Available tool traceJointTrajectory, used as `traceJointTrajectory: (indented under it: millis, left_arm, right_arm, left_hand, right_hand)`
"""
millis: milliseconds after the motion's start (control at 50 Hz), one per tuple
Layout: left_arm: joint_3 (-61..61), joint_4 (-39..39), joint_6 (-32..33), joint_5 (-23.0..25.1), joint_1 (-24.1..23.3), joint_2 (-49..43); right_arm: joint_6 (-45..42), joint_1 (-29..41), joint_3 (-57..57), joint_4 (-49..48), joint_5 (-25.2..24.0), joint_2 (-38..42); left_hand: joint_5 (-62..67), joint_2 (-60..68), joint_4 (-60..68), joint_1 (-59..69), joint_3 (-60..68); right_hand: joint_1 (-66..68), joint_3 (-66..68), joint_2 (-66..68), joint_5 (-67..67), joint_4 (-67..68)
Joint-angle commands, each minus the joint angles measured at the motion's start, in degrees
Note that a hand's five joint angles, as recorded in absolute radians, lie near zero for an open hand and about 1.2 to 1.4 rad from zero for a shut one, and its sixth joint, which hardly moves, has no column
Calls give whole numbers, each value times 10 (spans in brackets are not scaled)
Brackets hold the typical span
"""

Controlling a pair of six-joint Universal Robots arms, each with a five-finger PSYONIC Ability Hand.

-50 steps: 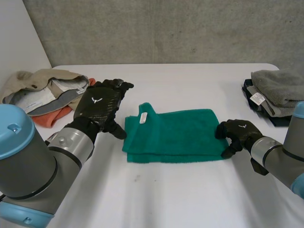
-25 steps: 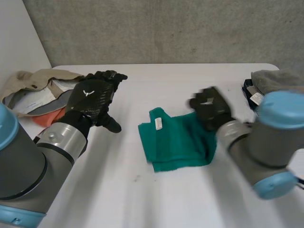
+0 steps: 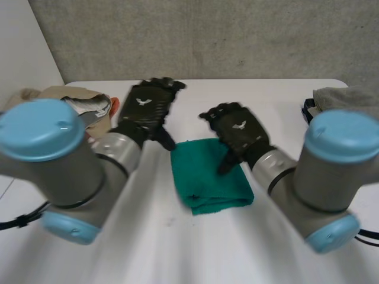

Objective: Fold the laundry.

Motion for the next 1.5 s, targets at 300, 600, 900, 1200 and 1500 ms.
traceJointTrajectory:
  millis: [300,600,900,1200,1500]
  left_arm:
    - [221,-195,6,-118,-56,-271]
    - [157,-202,6,-56,-34,-78]
    - [122,-238,5,220,21,29]
    - [108,-261,2,252,8,55]
    - [108,-244,-2,249,3,52]
  right_arm:
    - [28,-86,-227,263,-71,219]
    - [-167,-69,-173,181,22,100]
    - [-189,24,119,1,9,9]
    - [-172,22,148,-182,12,87]
    - [-171,23,105,-201,13,116]
  left_hand:
    - [4,10,11,8,6]
    - [-27,-20,-19,-23,-24]
    - [-5,2,3,-1,-2]
    - [-10,-3,-2,-6,-7]
    - [-10,-3,-3,-6,-8]
  right_hand:
    - [-17,-13,-14,-16,-14]
    - [-12,-8,-9,-11,-9]
    - [52,56,55,53,55]
    - [54,58,57,55,57]
    - [138,142,141,139,141]
